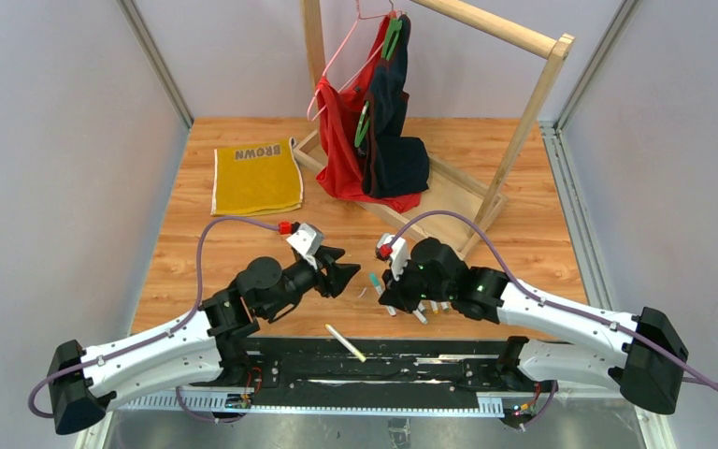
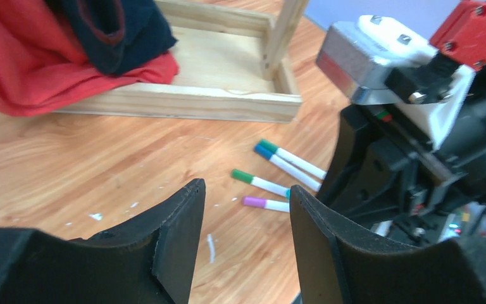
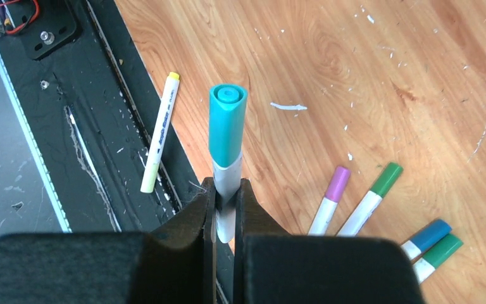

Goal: Insert the pens into the pen caps
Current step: Press the pen cap onto the pen.

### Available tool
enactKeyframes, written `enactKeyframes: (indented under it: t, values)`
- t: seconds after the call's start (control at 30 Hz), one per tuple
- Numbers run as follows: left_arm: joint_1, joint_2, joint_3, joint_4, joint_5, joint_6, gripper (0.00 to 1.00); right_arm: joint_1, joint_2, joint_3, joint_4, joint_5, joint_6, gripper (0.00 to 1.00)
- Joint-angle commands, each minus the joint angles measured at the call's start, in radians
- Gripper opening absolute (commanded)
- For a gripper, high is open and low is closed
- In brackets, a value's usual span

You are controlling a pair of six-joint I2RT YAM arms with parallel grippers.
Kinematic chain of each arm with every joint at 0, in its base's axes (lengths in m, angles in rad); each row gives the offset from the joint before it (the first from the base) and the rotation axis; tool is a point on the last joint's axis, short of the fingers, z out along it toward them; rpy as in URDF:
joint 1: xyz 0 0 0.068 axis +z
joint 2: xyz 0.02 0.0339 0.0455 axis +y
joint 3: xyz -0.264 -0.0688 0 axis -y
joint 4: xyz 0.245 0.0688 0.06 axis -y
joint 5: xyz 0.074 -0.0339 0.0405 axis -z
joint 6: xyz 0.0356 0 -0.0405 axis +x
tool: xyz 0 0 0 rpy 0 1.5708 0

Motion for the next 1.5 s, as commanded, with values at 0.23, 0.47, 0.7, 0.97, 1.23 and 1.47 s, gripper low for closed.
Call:
enactKeyframes:
  t: [0.23,0.47,0.7,0.97,1.23,1.47]
  values:
    - [0.112,0.128,0.020,0.162,0.373,-0.273,0.56,-0.006,-0.007,-0.052,0.150,-0.033,-0.035,0.01]
    - [0.135,0.207,0.031,0.192,0.414,-0.332,0.53,-0.006,-0.011,-0.053,0.158,-0.070,-0.044,0.01]
    - [0.134,0.230,0.023,0.206,0.429,-0.349,0.42,-0.004,0.001,-0.046,0.151,-0.072,-0.048,0.01]
    - [0.134,0.250,0.008,0.210,0.463,-0.356,0.34,-0.004,0.030,-0.024,0.137,-0.067,-0.052,0.01]
    - [0.135,0.257,-0.012,0.206,0.450,-0.356,0.34,-0.004,0.039,-0.018,0.139,-0.062,-0.048,0.01]
    - [0.135,0.250,-0.023,0.203,0.431,-0.355,0.38,-0.004,0.039,-0.016,0.144,-0.062,-0.045,0.01]
